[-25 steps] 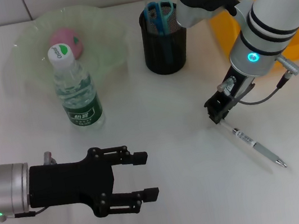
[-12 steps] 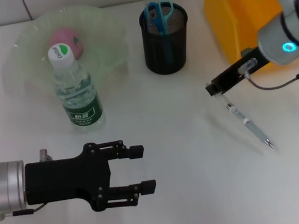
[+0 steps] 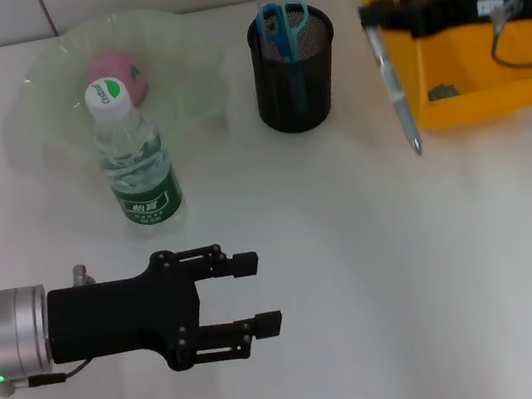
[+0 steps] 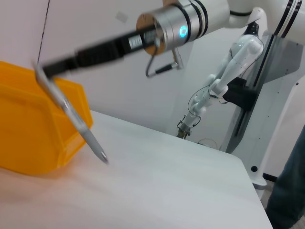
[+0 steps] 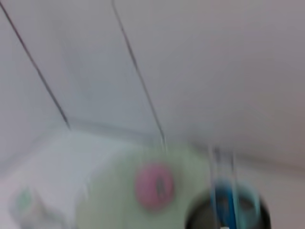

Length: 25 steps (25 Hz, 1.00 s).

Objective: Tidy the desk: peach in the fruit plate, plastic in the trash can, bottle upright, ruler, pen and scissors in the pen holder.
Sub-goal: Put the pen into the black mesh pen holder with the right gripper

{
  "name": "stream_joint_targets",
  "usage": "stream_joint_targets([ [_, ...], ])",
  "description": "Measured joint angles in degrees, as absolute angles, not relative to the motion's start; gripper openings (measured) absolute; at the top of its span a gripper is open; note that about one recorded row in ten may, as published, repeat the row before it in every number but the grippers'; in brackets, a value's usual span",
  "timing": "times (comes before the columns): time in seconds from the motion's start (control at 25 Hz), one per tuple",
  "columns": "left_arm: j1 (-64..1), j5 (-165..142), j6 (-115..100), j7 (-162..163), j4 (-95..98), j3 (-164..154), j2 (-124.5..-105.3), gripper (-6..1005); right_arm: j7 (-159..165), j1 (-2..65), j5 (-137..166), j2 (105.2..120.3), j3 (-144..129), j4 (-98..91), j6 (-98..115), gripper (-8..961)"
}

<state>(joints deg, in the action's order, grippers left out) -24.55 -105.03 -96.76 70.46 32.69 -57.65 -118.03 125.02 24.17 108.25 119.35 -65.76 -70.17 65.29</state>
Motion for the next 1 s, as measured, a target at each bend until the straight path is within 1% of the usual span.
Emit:
stream_joint_targets([
  [0.16,-24.5,-105.0,-96.7,70.5,32.7,-57.3,-118.13,734,112.6,26.2,95.2,119.35,-60.8,-64.2,64.6,114],
  [0.32,-24.8,-105.0,-96.4,70.6,32.0,-57.0,-118.31,734,98.5,29.7,80.8,119.32,-59.4,-56.0,63.5,114],
  [0.52,-25.1,-105.0,-96.2,70.6,31.4,-56.6,-118.31,734,85.2,38.0,74.5,119.15,-57.5,-42.6,61.8,114],
  [0.56,-25.1,-105.0,-96.2,70.6,31.4,-56.4,-118.31,734,80.5,41.3,74.2,119.20,-56.5,-36.6,60.5,113],
  [0.6,-25.1,-105.0,-96.2,70.5,31.4,-56.2,-118.31,734,80.5,41.3,74.2,119.20,-56.5,-36.6,60.5,113],
  [0.76,-25.2,-104.7,-96.2,70.5,31.4,-55.8,-118.30,735,70.8,45.9,70.8,119.40,-56.2,-27.0,56.3,113],
  [1.0,-25.5,-104.5,-96.1,70.6,31.3,-55.8,-118.30,736,69.1,46.5,69.6,119.55,-56.5,-25.1,54.6,112],
])
